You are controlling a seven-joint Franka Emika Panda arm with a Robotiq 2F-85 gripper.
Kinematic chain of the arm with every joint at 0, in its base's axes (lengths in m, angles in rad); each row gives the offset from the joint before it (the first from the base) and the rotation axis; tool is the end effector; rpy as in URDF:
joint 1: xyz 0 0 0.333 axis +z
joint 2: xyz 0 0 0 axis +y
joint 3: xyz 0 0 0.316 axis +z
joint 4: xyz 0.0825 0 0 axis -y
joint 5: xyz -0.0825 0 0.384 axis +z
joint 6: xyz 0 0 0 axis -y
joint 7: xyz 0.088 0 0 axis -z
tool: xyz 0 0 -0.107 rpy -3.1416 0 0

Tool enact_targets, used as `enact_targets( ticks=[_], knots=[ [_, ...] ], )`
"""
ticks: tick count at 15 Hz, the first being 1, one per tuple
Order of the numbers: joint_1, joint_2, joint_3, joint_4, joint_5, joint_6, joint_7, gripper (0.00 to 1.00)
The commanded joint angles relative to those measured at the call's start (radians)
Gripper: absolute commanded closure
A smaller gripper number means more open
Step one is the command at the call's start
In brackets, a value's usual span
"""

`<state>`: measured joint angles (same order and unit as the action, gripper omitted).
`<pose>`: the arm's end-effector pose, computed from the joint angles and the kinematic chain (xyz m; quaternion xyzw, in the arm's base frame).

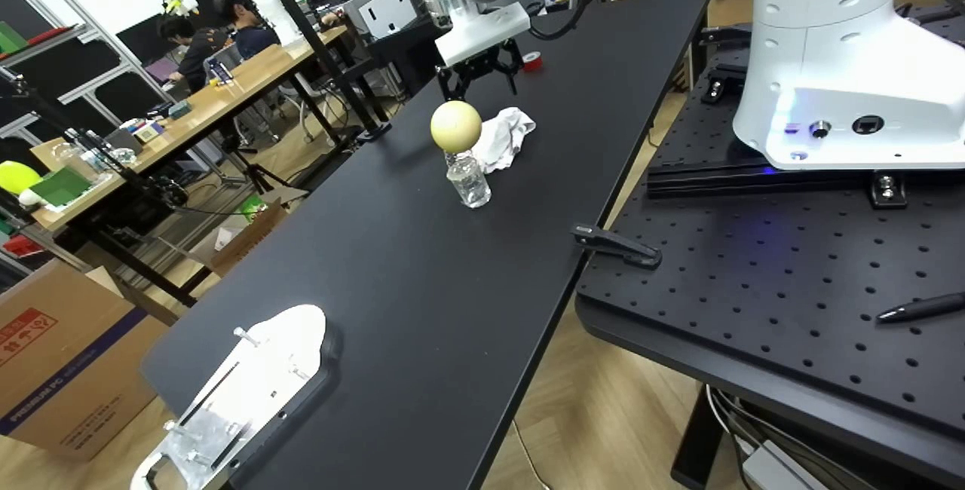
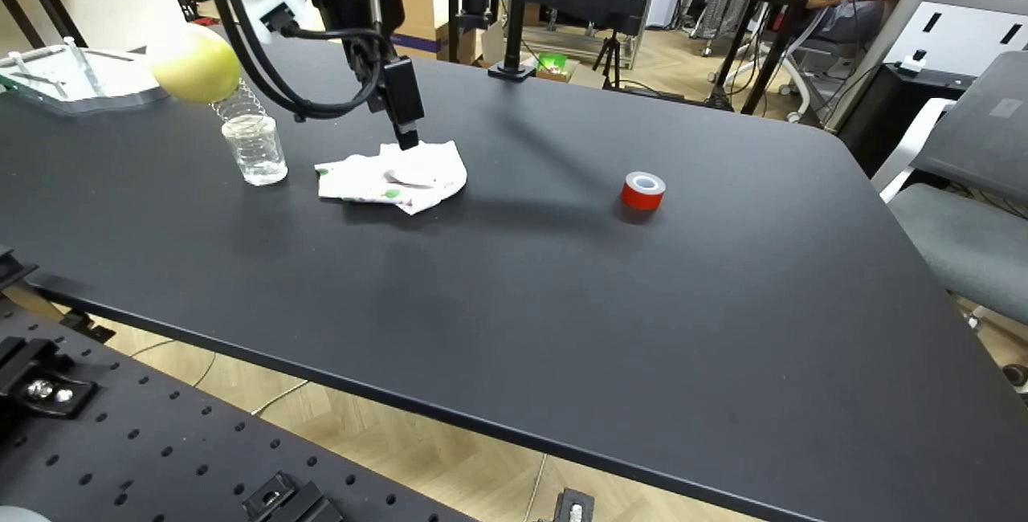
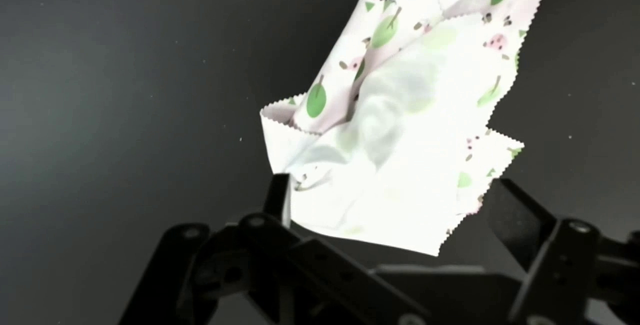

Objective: Hang the towel on the rack on the table

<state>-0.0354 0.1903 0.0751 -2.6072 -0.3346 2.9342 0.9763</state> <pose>0.4453 0.0400 0.1994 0.9500 -0.3023 0.0787 0.0002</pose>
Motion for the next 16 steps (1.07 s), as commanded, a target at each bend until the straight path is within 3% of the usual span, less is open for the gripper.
enact_targets(
  ticks=[1,10,11,12,16],
  knots=[
    [0.014,0.053,-0.031,0.013,-0.03,0.038,0.04,0.0],
    [0.052,0.167,-0.11,0.066,-0.072,0.108,0.011,0.0],
    [0.056,0.175,-0.113,0.073,-0.07,0.109,0.011,0.25],
    [0.061,0.181,-0.119,0.078,-0.072,0.111,0.01,0.25],
    [0.066,0.2,-0.121,0.091,-0.067,0.117,0.003,0.55]
  ],
)
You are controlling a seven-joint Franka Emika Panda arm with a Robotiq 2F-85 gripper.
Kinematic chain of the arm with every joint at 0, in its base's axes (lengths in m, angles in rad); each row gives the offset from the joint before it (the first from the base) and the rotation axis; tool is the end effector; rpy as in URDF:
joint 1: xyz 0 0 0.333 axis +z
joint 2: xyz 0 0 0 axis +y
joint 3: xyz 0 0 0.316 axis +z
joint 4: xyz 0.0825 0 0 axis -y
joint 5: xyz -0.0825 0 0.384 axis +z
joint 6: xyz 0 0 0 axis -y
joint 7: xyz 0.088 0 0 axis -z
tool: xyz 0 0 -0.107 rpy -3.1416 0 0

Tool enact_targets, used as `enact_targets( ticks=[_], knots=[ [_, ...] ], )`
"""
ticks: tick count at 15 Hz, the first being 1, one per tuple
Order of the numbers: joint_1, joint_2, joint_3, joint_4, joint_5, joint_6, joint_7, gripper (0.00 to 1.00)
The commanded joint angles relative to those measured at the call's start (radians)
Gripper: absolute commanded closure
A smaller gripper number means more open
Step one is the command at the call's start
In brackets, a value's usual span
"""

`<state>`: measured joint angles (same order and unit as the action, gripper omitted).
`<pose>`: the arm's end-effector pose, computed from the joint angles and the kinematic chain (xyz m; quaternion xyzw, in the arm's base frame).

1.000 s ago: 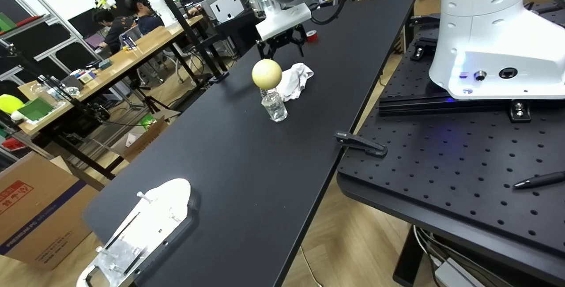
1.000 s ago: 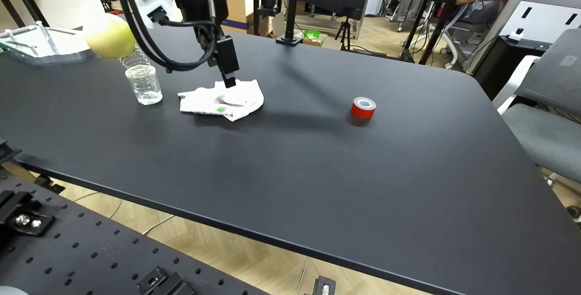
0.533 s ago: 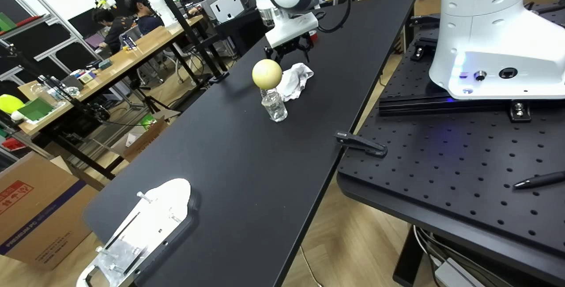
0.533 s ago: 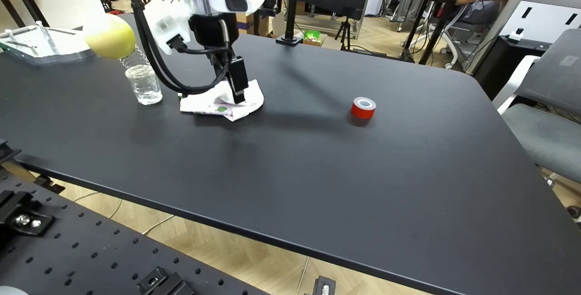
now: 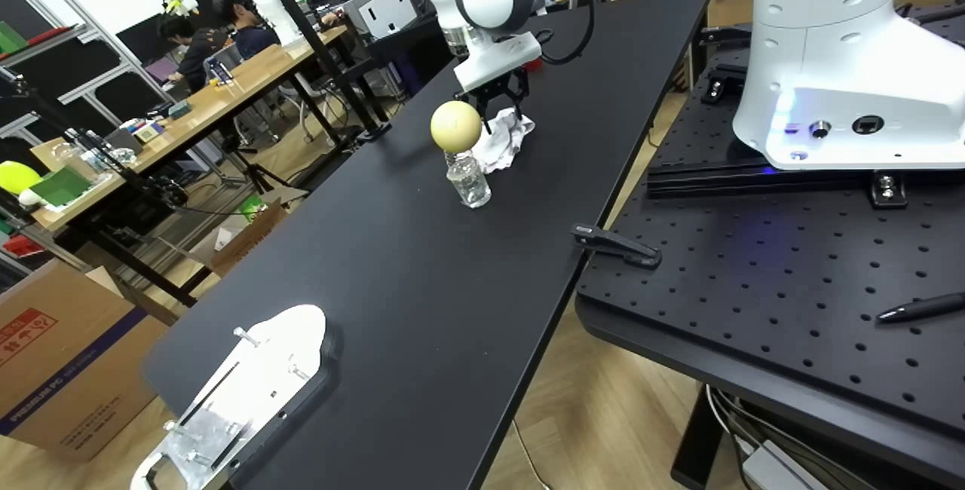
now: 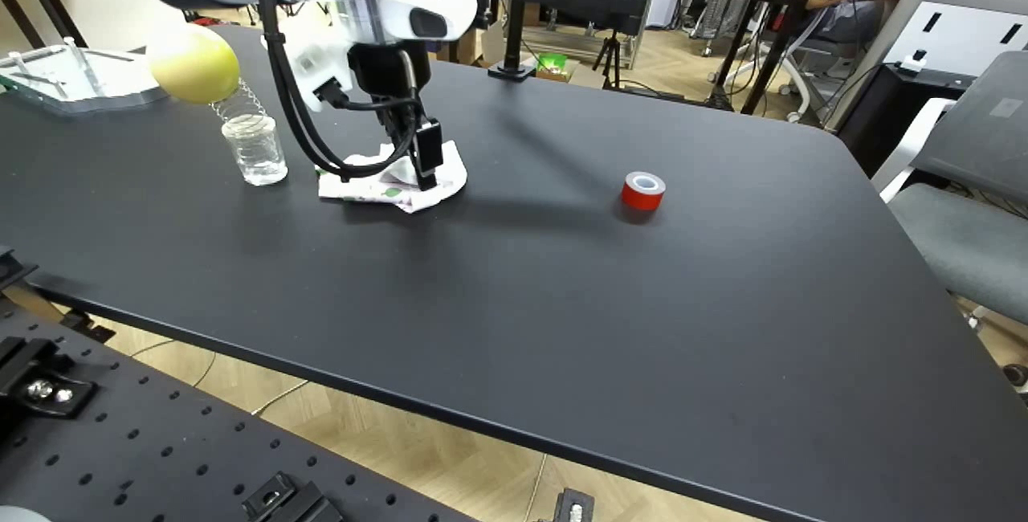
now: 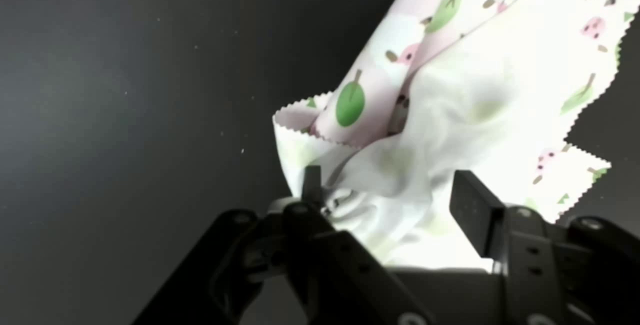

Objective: Hang the towel on the rack on the table

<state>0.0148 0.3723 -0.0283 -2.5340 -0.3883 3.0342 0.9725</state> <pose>0.4573 0.0216 0.1467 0.9528 -0.2947 0.0723 0.0051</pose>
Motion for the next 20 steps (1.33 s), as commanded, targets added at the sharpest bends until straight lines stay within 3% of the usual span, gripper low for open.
enact_targets(
  ticks=[1,5,7,14,20],
  knots=[
    [0.018,0.021,-0.02,0.02,-0.014,0.018,0.007,0.61],
    [0.027,0.006,-0.021,0.009,-0.013,0.029,0.008,0.89],
    [0.048,-0.016,-0.031,-0.004,-0.018,0.027,0.017,0.99],
    [0.153,-0.163,-0.033,-0.038,-0.02,-0.061,0.044,0.99],
    [0.186,-0.348,0.009,-0.012,0.047,-0.282,-0.025,0.99]
  ],
)
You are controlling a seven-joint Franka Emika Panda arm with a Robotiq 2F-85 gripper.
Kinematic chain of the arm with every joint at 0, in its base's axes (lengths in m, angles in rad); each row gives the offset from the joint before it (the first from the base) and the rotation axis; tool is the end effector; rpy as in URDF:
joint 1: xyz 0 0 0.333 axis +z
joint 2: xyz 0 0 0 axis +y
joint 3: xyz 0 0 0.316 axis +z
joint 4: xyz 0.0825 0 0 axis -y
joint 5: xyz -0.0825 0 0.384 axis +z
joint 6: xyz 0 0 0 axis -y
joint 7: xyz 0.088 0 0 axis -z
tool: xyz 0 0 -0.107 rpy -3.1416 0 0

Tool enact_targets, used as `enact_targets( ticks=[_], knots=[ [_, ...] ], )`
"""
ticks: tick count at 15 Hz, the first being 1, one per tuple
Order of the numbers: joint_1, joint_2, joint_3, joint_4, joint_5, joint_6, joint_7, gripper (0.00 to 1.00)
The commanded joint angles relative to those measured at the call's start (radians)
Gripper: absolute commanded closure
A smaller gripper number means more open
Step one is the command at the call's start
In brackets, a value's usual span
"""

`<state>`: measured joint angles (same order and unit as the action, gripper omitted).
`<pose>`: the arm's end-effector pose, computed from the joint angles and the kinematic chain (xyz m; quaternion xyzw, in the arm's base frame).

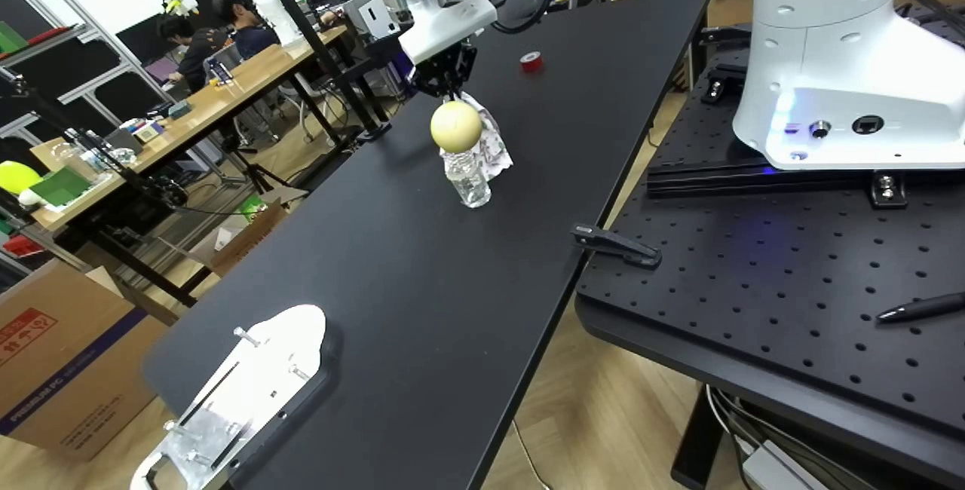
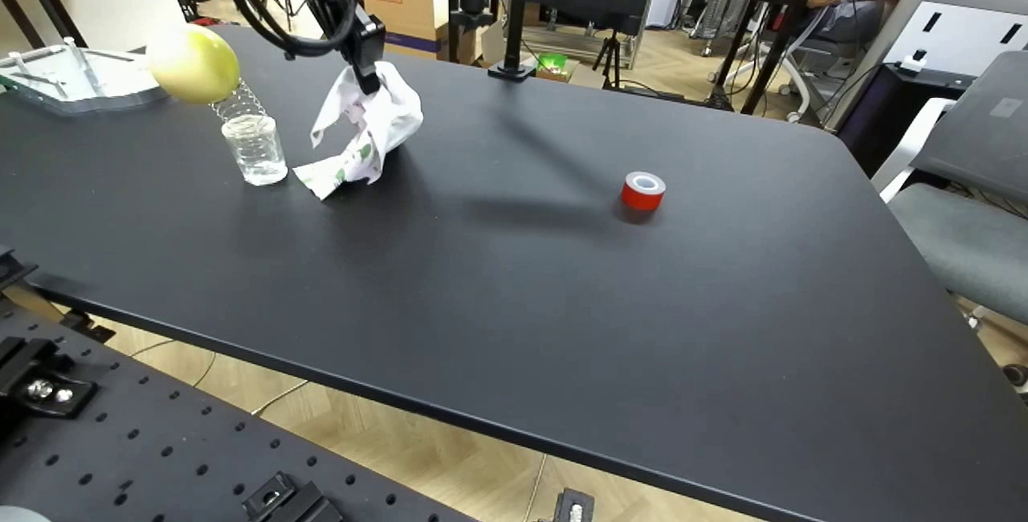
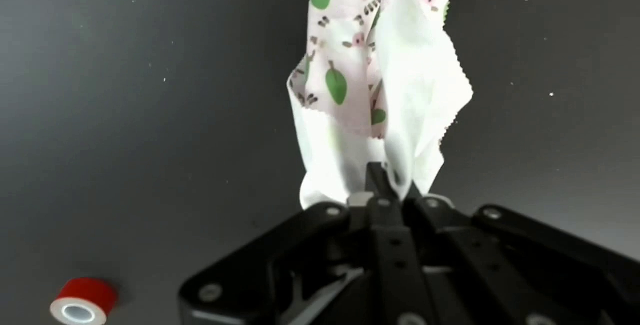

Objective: Hang the towel on the rack on the table

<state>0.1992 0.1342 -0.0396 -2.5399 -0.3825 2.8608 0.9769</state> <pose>0.4643 0.0952 0.2388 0.9673 -0.2256 0.1156 0.0117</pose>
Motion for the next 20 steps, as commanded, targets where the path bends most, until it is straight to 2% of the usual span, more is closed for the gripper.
enact_targets(
  ticks=[1,6,14,20],
  knots=[
    [-0.012,-0.142,0.038,0.005,0.066,-0.155,-0.053,0.99],
    [-0.064,-0.298,0.099,0.056,0.112,-0.339,-0.111,0.99],
    [-0.138,-0.542,0.211,0.177,0.114,-0.621,-0.125,0.99],
    [-0.189,-0.646,0.234,0.274,0.117,-0.737,-0.14,0.99]
  ],
)
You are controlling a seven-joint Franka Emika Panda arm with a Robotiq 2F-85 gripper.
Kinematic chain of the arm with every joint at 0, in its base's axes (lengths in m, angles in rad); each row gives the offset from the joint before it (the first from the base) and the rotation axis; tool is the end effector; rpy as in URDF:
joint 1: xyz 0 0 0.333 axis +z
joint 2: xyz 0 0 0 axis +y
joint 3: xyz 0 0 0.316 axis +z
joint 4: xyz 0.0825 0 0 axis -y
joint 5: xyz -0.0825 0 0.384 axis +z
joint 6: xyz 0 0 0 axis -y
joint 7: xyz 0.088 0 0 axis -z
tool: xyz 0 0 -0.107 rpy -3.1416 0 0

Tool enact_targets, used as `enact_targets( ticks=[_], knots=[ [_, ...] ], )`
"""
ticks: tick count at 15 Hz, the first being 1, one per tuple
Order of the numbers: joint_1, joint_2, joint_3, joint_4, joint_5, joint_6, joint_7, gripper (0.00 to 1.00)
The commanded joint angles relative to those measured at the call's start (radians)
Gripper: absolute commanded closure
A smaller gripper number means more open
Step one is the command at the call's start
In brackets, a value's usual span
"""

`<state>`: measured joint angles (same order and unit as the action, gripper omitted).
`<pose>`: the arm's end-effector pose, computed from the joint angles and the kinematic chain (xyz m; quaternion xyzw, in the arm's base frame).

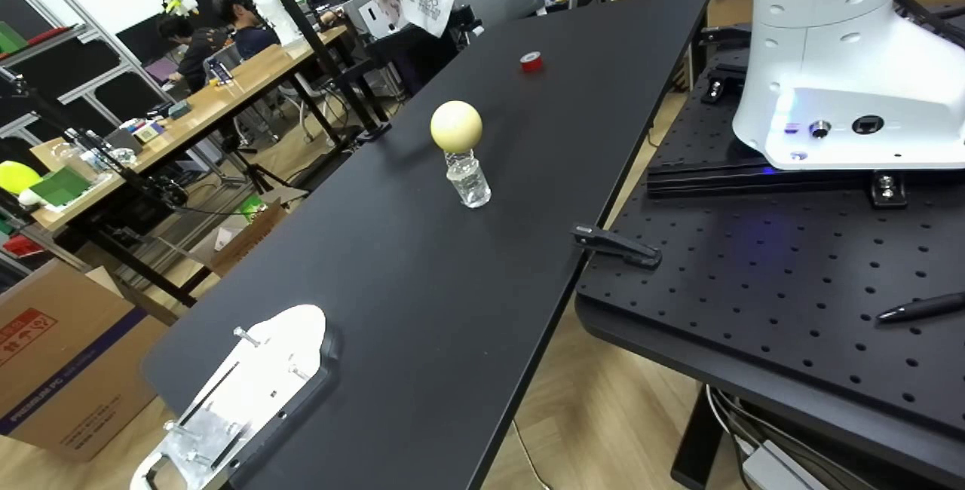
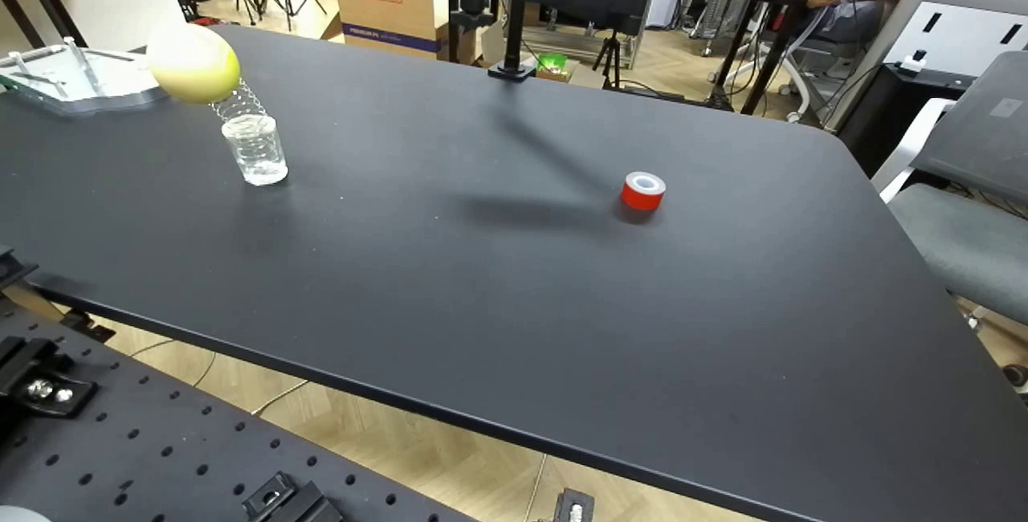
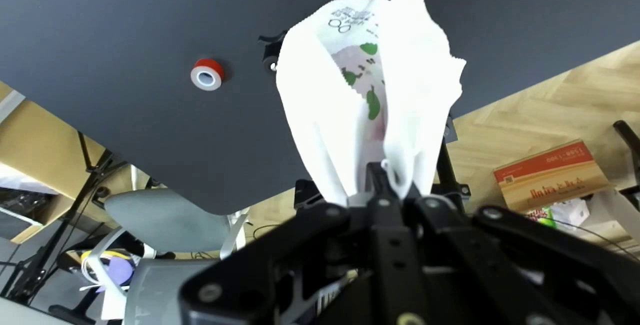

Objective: Hang the towel on the rack on the table

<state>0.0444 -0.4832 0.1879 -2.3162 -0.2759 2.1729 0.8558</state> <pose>0.4275 0.1010 0.5580 0.9412 -0.2456 0.2238 0.0617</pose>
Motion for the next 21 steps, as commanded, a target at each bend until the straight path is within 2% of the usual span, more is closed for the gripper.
enact_targets(
  ticks=[1,7,14,21],
  knots=[
    [-0.044,-0.036,0.0,0.058,0.012,-0.048,-0.026,0.99],
    [-0.112,0.005,-0.058,0.057,0.032,0.032,-0.1,0.99],
    [-0.15,0.172,-0.126,0.051,0.085,0.151,-0.244,0.99],
    [-0.178,0.22,-0.154,0.042,0.065,0.222,-0.266,0.99]
  ],
)
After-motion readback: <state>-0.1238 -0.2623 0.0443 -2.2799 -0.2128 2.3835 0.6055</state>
